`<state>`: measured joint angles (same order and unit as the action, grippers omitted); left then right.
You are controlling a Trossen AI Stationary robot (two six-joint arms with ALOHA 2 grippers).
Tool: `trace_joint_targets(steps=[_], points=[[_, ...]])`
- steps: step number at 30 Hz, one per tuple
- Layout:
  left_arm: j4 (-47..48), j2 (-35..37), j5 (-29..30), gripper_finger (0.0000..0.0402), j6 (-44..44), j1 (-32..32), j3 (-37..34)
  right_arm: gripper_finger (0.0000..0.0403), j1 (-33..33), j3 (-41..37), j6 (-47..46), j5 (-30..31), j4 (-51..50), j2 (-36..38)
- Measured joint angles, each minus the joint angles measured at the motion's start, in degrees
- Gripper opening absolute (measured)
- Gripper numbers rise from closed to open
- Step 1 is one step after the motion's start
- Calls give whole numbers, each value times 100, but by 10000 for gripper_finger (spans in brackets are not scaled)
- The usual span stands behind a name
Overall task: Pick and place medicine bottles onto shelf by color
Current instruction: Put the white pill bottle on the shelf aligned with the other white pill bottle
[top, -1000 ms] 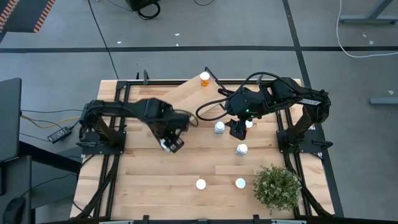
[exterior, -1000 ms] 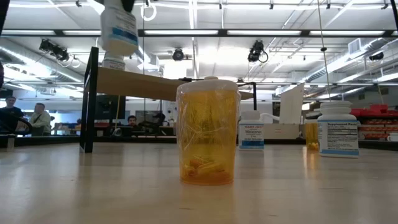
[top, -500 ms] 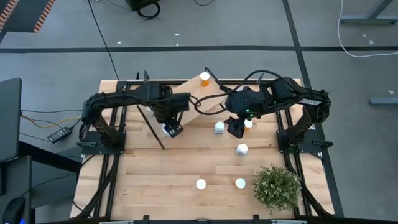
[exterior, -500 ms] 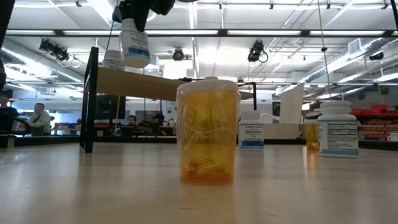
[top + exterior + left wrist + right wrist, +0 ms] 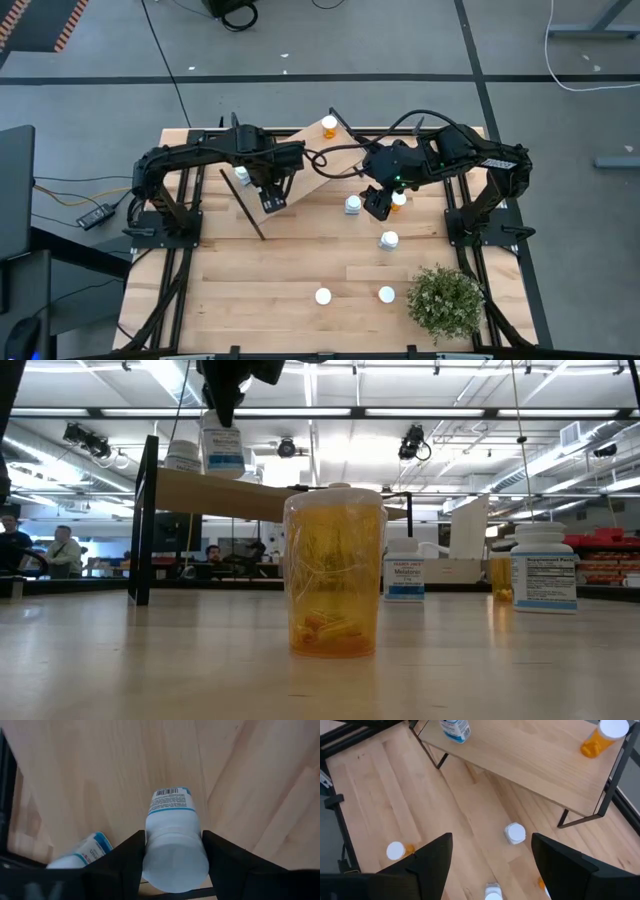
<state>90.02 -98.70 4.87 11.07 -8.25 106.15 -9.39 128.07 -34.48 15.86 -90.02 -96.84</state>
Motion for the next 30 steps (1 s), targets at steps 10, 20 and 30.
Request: trace_joint_targets(steps=[10,20,30], points=[[-8,23,0,189,263,-35,-419,276,0,0,-90,-36,0,0],[-4,33,41,196,672,-59,-444,276,0,0,-21,-81,0,0],[9,2,-76,238,939,-49,-476,276,0,0,-4,-118,0,0]])
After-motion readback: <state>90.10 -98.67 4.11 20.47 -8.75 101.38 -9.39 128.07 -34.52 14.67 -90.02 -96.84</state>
